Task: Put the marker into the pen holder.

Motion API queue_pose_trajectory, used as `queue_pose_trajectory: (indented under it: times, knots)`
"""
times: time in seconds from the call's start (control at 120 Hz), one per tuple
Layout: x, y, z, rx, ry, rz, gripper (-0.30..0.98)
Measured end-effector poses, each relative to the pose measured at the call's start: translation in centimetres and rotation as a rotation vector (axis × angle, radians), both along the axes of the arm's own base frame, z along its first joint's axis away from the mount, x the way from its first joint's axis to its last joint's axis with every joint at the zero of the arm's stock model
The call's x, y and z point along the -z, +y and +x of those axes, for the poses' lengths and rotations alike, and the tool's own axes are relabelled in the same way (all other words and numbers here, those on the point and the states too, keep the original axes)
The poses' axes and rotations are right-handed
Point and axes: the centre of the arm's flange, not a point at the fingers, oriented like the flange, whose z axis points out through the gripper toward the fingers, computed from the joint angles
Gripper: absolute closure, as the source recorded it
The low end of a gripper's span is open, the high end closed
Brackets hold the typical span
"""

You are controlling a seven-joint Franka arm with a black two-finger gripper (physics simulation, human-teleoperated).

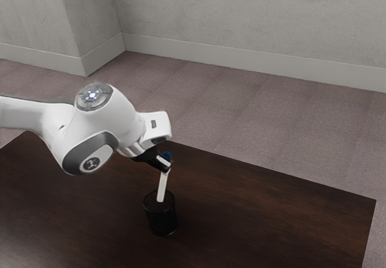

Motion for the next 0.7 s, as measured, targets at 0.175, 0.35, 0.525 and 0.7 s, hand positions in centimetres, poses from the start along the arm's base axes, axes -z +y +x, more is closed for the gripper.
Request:
queue_pose_trajectory:
  times: [0.175,0.35,0.525,0.7]
  knots:
    - [0.8,0.0,-1.3,-0.003,0.015,0.007,0.76]
    - [1.0,-0.5,-1.7,0.014,0.032,0.019,0.38]
    - [-7.6,-0.3,3.1,-0.029,-0.029,0.008,0.17]
    - [-25.3,15.0,11.4,-0.348,0.013,-0.029,0.07]
